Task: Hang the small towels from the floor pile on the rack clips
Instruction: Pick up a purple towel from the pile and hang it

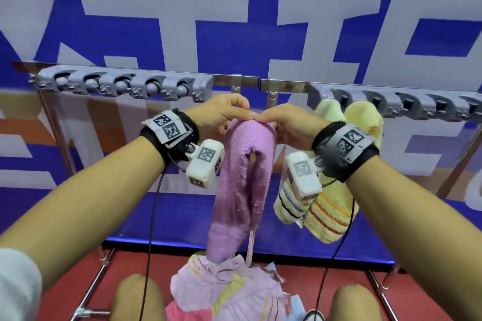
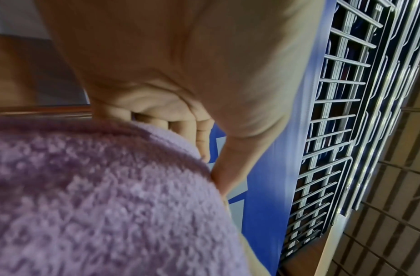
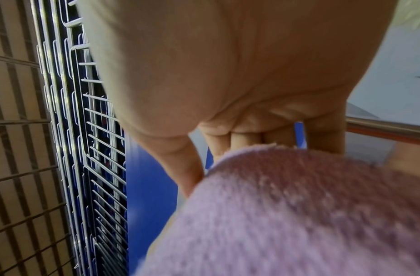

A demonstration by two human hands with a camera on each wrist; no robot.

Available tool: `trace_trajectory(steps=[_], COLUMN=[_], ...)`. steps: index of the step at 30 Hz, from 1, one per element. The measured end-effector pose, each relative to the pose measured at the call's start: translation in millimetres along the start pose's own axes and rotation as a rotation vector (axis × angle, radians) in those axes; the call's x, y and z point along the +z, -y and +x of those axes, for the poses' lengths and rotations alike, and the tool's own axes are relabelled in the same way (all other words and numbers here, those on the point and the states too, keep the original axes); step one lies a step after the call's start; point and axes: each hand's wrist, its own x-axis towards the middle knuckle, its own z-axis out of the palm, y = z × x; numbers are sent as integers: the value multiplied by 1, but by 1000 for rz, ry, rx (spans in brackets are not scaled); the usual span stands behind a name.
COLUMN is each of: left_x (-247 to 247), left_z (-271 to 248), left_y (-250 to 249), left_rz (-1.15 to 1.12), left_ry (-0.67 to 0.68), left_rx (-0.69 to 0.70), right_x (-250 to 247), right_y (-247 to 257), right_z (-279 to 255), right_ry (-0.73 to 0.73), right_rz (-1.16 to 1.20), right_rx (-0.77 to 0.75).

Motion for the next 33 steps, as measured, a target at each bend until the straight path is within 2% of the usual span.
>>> trace_trajectory(steps=[3,7,11,14,22,26,29,33], left_x=[-6,-19,-33,-41,-64,-76,-90,-107], left_z=[-3,-13,-15,-16,-11,-12,-13,-11], left_y=[8,10,11,13,22,20,20,18], left_rz=[-66,49,128,235,333,559,583,632], left_ry=[-6,71,81,41,-85,-123,-135,-207], left_rx=[-63,-197,-249,-225,-162,-146,-128,-87], right_x=[4,9,17,24,44,55,60,63], right_y=[-3,-8,-8,-7,-1,-1,2,6], right_z=[3,10,18,27,56,76,86,104], right_ry=[-4,-16,-35,-78,-167,-137,-66,-89], right_rz=[-37,-11,-26,-67,-89,-132,-215,-157], right_rx=[-77,-90,-61,-41,-51,-17,-20,-18])
